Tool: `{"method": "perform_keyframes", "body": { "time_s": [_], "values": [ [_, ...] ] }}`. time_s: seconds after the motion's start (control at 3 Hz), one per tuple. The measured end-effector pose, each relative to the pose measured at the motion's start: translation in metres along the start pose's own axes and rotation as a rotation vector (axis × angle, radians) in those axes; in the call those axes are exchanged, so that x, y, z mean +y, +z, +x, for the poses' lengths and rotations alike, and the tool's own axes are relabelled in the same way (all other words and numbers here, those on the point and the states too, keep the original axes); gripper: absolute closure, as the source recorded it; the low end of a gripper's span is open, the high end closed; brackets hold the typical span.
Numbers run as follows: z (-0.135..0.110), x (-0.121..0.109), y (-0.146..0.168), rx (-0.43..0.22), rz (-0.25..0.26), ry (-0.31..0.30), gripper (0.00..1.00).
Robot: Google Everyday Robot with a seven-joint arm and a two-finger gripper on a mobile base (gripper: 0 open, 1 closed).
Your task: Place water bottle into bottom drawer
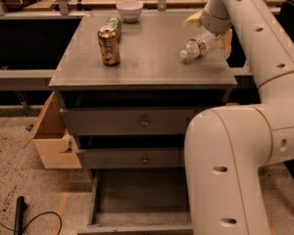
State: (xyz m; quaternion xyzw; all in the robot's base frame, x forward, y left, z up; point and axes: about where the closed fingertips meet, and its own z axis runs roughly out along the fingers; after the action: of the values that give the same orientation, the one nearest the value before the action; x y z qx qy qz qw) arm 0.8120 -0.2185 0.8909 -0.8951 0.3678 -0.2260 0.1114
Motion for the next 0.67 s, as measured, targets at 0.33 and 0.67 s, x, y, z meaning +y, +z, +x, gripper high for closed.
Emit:
{"method": "perform_keyframes", "body": {
  "time_s": [0.33, 0.67],
  "values": [
    [-0.001, -0.012, 0.024, 0.026, -0.024, -0.018, 0.18],
    [-0.01, -0.018, 0.047, 0.023, -0.059, -0.059, 0.41]
  ]
}}
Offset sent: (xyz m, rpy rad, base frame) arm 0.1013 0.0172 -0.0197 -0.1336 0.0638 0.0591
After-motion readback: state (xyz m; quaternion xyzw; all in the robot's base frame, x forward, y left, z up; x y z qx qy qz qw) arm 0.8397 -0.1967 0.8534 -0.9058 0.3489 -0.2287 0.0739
